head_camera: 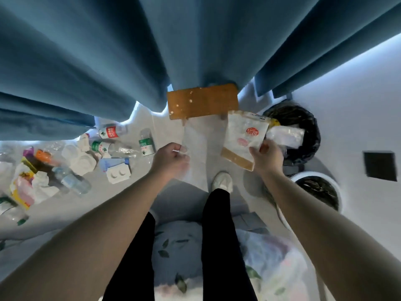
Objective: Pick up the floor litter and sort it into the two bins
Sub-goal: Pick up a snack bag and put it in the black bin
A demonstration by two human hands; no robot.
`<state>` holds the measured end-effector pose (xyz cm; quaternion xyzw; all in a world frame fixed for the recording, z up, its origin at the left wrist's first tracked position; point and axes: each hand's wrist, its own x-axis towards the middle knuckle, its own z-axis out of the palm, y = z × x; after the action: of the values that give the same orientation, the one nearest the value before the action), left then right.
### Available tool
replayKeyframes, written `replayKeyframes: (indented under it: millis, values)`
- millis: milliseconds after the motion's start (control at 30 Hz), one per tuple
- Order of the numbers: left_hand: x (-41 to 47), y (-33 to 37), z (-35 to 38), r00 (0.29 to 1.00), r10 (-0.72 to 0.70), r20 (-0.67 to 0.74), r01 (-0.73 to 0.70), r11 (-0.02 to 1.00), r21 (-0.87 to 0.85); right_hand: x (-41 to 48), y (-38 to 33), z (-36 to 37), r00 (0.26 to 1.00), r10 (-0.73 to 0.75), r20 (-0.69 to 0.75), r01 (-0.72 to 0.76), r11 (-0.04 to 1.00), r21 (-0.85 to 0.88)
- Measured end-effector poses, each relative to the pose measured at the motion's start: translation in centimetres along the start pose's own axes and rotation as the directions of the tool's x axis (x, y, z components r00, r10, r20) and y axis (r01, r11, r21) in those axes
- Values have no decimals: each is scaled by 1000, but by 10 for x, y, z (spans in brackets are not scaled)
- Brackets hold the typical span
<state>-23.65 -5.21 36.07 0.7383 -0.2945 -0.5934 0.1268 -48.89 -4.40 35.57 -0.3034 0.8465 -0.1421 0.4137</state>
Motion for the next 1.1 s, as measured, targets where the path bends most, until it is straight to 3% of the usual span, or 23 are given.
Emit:
replayKeyframes:
  millis: [133, 333, 533, 700, 900, 1000, 1100]
  values:
    - [11, 39, 117, 993, 75, 96, -99, 956, 275, 44, 69, -84, 990, 90, -106, -82, 994, 78]
    - [53, 75, 266, 953, 167, 254, -262, 875, 407, 100, 161, -141, 946, 267, -183, -230, 952, 203]
    - [117, 83, 353, 921, 200, 334, -361, 759, 542, 146, 204, -156, 927, 315, -201, -257, 928, 269]
    - [170, 80, 390, 917, 167, 361, -373, 677, 634, 174, 220, -149, 921, 337, -194, -273, 916, 294]
    - [201, 69, 383, 941, 93, 324, -313, 602, 735, 200, 219, -125, 935, 326, -140, -278, 919, 279]
    - [189, 74, 361, 905, 165, 391, -413, 557, 721, 212, 205, -114, 935, 332, -123, -281, 907, 315]
    - [175, 78, 333, 845, 244, 475, -533, 444, 720, 233, 195, -97, 921, 378, -91, -322, 872, 369]
